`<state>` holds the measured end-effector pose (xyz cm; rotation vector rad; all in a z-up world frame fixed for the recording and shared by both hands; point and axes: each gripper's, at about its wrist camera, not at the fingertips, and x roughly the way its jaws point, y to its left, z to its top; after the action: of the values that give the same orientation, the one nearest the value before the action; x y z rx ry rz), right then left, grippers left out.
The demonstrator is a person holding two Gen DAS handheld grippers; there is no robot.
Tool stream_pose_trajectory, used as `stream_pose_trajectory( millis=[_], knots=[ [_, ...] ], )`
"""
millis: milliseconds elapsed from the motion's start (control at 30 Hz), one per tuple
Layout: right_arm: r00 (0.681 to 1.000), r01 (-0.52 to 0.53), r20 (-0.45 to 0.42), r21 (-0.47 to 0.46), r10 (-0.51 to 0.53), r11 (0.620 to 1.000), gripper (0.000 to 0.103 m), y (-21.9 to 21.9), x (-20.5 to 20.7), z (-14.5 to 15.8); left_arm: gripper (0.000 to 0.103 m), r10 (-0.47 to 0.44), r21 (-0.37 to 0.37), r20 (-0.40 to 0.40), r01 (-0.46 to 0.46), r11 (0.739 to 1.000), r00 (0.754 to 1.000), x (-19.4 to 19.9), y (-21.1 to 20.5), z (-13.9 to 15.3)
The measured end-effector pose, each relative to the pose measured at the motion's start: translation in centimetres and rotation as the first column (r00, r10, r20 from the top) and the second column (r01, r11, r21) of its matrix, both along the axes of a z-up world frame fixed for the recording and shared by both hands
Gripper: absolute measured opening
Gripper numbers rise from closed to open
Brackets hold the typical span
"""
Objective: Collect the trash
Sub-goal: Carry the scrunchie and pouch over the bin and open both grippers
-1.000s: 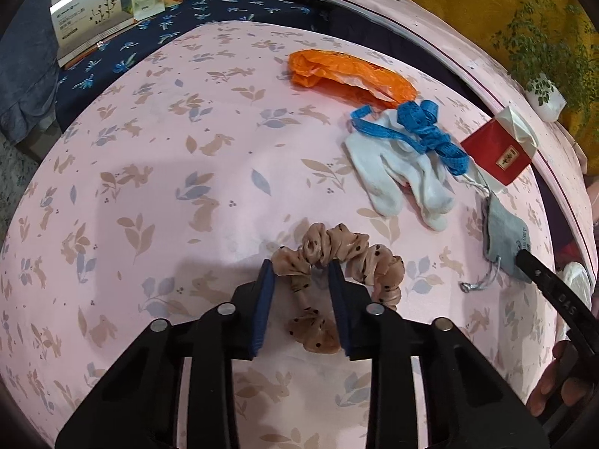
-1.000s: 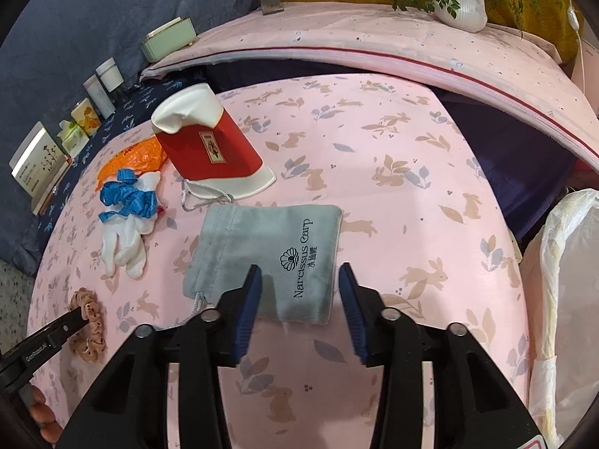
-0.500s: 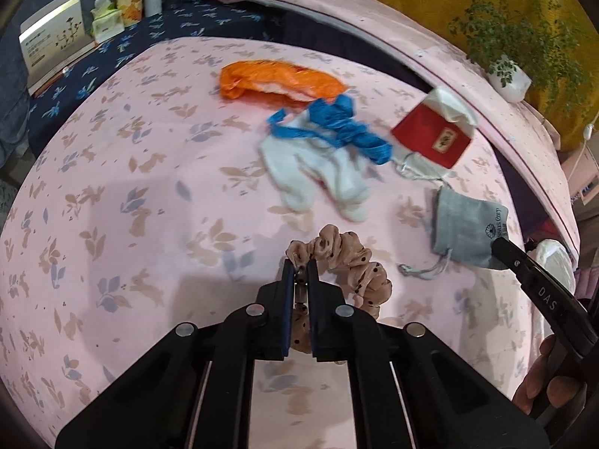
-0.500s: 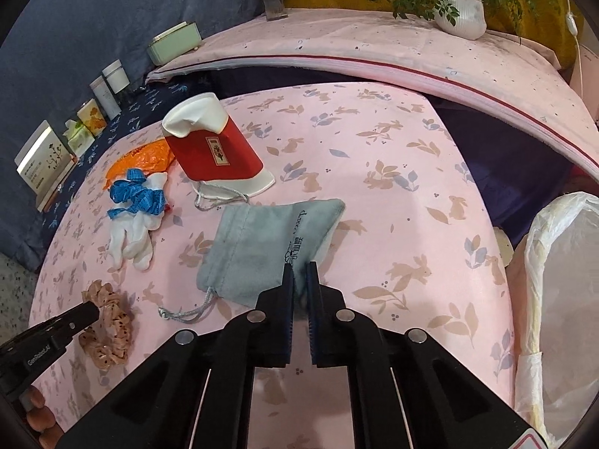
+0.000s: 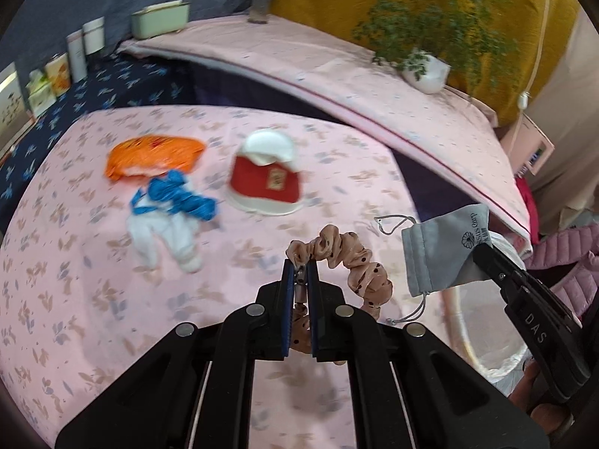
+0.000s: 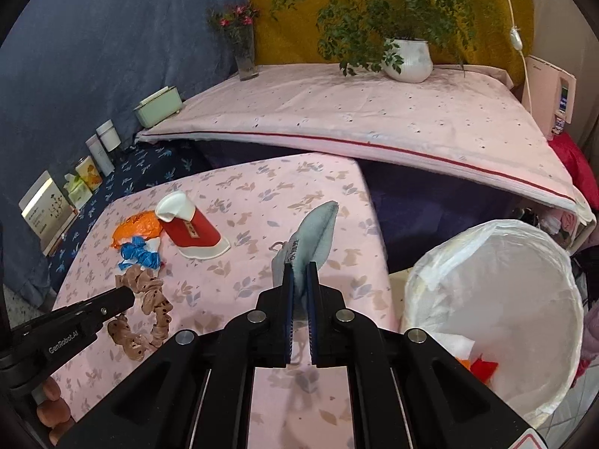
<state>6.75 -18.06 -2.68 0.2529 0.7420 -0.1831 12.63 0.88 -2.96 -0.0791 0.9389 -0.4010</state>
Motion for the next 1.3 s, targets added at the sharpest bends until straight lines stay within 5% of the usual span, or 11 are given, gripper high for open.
stream_pose_trajectory(
  millis=[367, 733, 833, 1300],
  knots=[
    [0.988, 0.152, 0.041, -0.040, -0.150, 0.988, 0.006, -6.8, -5.0, 2.8, 0.006, -0.206, -0.017, 0.044, 0.207, 0.978, 0.978, -2.9, -10.4, 2.6],
    [0.963, 0.271, 0.027, -0.083, -0.270, 0.959, 0.006, -12.9, -8.5, 3.1, 0.013, -0.365, -0.061, -0.011, 0.363, 0.930, 0.931, -4.9, -19.6, 1.5],
    [0.959, 0.283, 0.026, -0.080, -0.282, 0.956, 0.006, -13.8, -8.8, 3.0, 0.040, -0.353, -0.057, -0.021, 0.351, 0.935, 0.935, -5.1, -20.8, 1.0],
    [0.970, 0.239, -0.013, -0.089, -0.241, 0.967, 0.011, -13.3, -7.1, 1.3, 0.040, -0.195, 0.005, -0.037, 0.195, 0.981, 0.980, -2.6, -16.8, -0.5]
  ],
)
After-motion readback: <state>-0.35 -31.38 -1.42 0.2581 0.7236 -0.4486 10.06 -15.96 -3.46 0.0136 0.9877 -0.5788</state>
